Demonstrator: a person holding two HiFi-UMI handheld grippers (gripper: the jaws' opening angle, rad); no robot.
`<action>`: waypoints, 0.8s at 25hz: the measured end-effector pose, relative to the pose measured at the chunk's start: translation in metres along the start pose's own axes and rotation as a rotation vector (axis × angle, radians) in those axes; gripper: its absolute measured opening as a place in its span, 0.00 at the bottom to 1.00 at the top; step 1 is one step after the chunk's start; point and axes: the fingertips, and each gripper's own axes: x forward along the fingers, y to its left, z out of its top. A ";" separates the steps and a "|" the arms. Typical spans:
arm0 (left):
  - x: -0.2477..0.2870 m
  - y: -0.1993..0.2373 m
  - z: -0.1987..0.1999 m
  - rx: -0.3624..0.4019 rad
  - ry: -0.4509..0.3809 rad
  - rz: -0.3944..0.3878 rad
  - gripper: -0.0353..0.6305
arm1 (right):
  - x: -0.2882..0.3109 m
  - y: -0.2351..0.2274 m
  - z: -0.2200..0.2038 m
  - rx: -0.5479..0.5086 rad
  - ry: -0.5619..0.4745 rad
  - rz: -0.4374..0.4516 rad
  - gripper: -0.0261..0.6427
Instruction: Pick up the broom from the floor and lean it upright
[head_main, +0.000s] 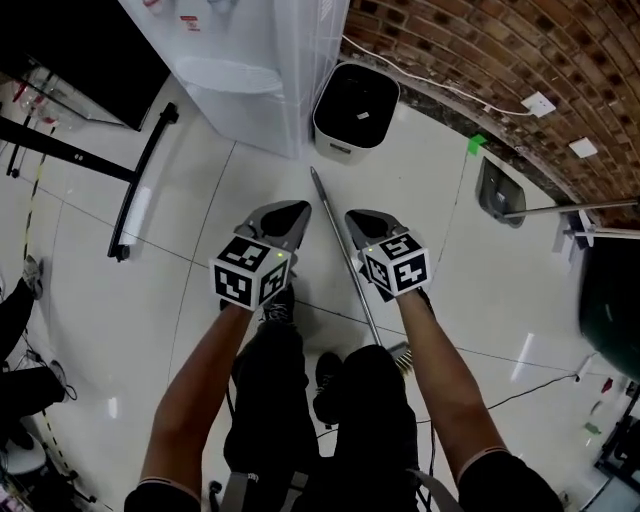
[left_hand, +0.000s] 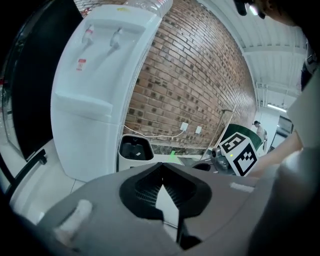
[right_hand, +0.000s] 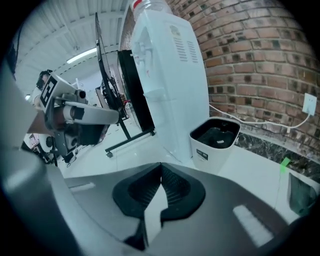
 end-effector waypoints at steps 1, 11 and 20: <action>0.012 0.010 -0.010 0.009 0.006 -0.003 0.05 | 0.017 -0.010 -0.010 0.003 0.005 0.001 0.04; 0.083 0.086 -0.091 0.006 0.051 -0.015 0.05 | 0.171 -0.082 -0.109 0.054 0.106 0.000 0.21; 0.106 0.104 -0.124 0.073 0.130 -0.022 0.05 | 0.256 -0.106 -0.148 0.060 0.237 -0.044 0.29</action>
